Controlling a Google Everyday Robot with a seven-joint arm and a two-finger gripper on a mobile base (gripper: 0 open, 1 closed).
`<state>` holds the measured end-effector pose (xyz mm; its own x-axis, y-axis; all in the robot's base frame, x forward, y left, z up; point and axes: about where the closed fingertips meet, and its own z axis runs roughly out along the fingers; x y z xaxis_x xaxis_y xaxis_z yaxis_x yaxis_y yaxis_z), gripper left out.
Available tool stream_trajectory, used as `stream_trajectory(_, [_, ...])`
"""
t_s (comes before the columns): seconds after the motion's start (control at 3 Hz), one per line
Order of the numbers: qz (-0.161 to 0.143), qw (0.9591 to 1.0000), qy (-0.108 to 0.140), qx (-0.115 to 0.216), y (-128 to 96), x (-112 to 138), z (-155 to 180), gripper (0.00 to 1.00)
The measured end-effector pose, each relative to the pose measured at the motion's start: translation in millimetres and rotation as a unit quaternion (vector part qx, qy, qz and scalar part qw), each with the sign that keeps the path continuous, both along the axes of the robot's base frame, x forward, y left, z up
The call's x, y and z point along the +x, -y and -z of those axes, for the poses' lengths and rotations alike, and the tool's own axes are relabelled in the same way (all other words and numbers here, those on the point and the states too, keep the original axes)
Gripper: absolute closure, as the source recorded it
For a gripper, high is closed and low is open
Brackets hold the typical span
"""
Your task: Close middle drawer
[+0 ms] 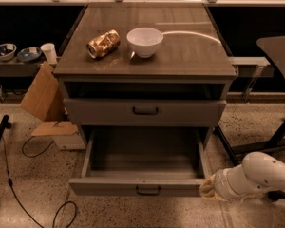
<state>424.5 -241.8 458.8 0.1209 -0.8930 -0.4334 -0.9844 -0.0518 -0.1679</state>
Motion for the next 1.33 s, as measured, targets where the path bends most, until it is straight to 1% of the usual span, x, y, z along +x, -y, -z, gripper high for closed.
stream_trajectory(0.33, [-0.001, 0.9993, -0.034, -0.017, -1, 4, 22, 1.00])
stream_trajectory(0.67, [-0.003, 0.9973, -0.066, -0.032, -3, 8, 42, 1.00])
stream_trajectory(1.0, [-0.014, 0.9949, -0.089, -0.044, -18, 19, 59, 1.00])
stream_trajectory(1.33, [-0.025, 0.9941, -0.094, -0.048, -32, 28, 63, 1.00])
